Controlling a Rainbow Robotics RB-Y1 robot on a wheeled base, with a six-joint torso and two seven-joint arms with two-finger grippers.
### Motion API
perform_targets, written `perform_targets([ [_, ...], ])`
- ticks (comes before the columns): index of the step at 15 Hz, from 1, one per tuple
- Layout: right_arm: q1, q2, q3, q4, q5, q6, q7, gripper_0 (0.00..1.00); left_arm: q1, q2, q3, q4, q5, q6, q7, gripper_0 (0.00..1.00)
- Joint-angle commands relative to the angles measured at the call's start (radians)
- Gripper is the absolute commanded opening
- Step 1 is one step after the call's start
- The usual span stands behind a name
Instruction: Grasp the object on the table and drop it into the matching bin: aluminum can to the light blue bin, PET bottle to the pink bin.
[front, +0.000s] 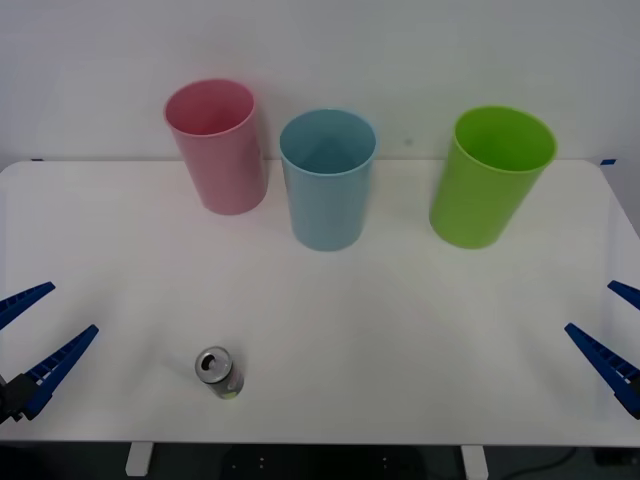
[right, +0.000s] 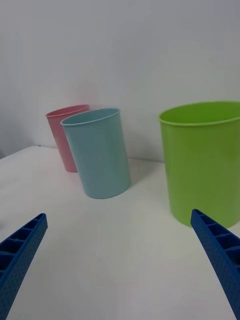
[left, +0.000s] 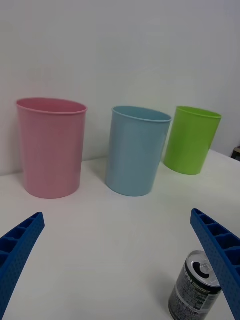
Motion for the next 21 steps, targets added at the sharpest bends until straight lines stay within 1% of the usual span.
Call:
perform_targets([
  [1, 0.0, 0.0, 0.0, 0.0, 0.0, 0.0, 0.0, 1.0, 0.0, 0.0, 0.0, 0.0, 0.0, 0.0, 0.0, 1.0],
  [2, 0.0, 0.0, 0.0, 0.0, 0.0, 0.0, 0.0, 1.0, 0.005, -0.01, 0.001, 0.021, -0.005, 0.005, 0.0, 1.0],
  [4, 0.0, 0.0, 0.0, 0.0, 0.0, 0.0, 0.0, 1.0, 0.005, -0.004, -0.005, 0.02, -0.002, 0.005, -0.005, 1.0],
  [7, 0.0, 0.0, 0.0, 0.0, 0.0, 0.0, 0.0, 1.0, 0.018, 0.022, -0.007, 0.021, 0.001, 0.005, -0.006, 1.0],
  [10, 0.0, 0.0, 0.0, 0.0, 0.0, 0.0, 0.0, 1.0, 0.056, 0.065, -0.019, 0.02, 0.012, 0.005, -0.014, 1.0],
  [13, 0.0, 0.0, 0.0, 0.0, 0.0, 0.0, 0.0, 1.0, 0.09, 0.089, -0.031, 0.02, 0.013, 0.005, -0.029, 1.0],
  [21, 0.0, 0.0, 0.0, 0.0, 0.0, 0.0, 0.0, 1.0, 0.149, 0.122, -0.093, 0.02, 0.004, -0.038, -0.081, 1.0],
])
